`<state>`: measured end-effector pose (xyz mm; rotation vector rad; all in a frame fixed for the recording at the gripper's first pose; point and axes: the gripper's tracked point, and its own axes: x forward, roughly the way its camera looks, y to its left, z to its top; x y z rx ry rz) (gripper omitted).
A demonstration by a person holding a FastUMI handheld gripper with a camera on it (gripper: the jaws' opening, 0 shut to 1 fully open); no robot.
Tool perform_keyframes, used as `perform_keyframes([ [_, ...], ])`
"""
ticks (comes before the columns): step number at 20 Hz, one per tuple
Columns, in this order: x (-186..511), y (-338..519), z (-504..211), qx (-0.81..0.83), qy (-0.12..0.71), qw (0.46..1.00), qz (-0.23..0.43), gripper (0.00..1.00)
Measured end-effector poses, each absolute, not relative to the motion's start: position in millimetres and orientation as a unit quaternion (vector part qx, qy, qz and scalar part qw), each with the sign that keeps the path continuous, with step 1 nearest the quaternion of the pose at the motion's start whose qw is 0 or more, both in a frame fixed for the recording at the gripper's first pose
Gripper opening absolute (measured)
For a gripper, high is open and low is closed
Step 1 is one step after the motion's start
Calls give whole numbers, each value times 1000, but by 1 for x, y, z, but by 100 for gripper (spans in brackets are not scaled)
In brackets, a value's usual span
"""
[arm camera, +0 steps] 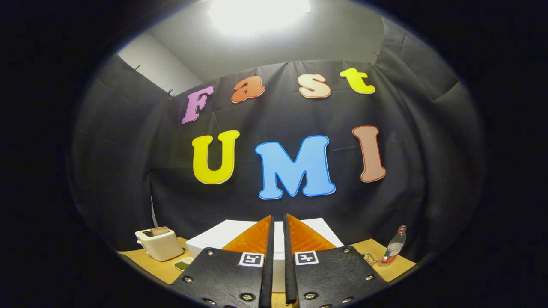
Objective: Open the microwave, put the food inside, and close the microwave door.
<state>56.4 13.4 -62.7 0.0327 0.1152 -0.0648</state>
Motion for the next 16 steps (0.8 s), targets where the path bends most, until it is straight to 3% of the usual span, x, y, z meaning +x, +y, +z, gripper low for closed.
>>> perform_keyframes([
  [8,87,-47,-100,7,112,989,-97,12],
  [14,89,-45,-100,-1,115,988,-101,12],
  [15,88,-35,-100,0,114,989,-89,14],
  [16,85,-27,-100,6,117,990,-78,36],
])
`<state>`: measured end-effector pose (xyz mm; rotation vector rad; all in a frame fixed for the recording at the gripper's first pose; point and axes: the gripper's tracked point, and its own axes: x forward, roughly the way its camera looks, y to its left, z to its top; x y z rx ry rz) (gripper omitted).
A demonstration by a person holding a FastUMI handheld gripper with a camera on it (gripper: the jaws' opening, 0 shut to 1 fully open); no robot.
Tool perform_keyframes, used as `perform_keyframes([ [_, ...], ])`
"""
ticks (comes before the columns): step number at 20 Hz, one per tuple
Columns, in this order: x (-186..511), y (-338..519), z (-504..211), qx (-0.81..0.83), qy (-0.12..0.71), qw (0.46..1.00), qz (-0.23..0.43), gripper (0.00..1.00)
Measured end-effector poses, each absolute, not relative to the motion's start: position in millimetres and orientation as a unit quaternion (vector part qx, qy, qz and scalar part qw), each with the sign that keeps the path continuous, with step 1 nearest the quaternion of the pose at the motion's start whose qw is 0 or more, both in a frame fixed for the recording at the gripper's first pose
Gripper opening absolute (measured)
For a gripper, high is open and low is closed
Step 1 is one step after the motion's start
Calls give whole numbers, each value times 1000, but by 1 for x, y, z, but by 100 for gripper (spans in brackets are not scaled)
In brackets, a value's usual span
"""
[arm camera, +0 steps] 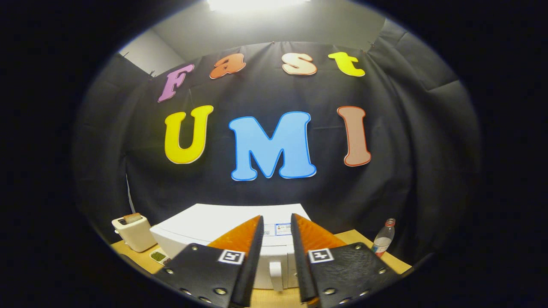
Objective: Open the microwave, put the food inside, and close the microwave door.
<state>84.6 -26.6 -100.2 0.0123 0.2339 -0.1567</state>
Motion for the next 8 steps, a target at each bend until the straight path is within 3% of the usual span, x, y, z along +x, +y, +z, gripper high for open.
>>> perform_keyframes([
  [3,77,-11,-94,15,115,991,-61,91],
  [4,77,-12,-91,8,109,992,-62,98],
  [8,68,-14,-76,-11,89,994,-70,98],
])
